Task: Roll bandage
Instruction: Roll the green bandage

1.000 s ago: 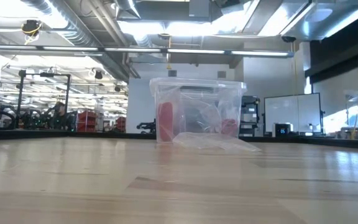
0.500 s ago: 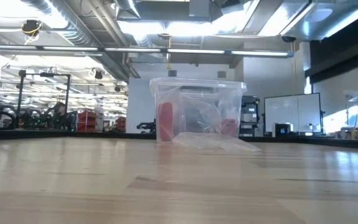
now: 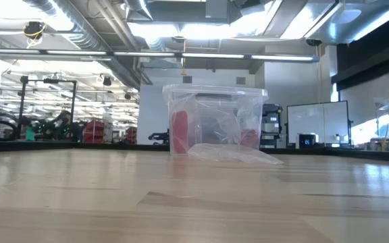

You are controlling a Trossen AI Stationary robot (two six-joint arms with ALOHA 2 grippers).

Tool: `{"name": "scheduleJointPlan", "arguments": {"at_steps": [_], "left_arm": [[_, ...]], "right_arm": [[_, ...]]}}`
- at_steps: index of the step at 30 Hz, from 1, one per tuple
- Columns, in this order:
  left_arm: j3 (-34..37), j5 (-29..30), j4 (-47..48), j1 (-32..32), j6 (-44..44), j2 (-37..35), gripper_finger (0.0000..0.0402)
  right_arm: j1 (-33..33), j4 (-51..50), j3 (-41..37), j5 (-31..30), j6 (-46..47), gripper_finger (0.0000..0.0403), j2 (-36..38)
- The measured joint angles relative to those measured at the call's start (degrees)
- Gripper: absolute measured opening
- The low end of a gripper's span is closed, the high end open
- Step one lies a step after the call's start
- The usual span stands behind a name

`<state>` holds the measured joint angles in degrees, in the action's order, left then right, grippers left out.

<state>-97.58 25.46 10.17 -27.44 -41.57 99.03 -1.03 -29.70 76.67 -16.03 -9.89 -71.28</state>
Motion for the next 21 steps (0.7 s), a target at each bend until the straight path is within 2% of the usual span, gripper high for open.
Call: {"name": "scheduleJointPlan", "arguments": {"at_steps": [5,10,16,21], "left_arm": [[-0.02,3.52,2.76,1.12,6.66,-0.36,0.0015],[-0.02,3.37,6.34,3.08,15.99,-0.10,0.0015],[5.81,-0.08,4.62,4.76,27.32,-0.03,0.0015],[14.95,-1.10,-5.20,5.39,34.26,-0.03,0.0015]], "right_arm": [[0.37,8.45,-13.20,6.25,8.29,0.0003,0.41],[0.37,14.07,-23.30,8.99,15.01,0.0029,-0.75],[0.37,16.56,-28.27,12.66,18.46,0.0103,-1.74],[0.37,15.82,-28.80,12.91,18.66,0.0180,-2.01]]}}
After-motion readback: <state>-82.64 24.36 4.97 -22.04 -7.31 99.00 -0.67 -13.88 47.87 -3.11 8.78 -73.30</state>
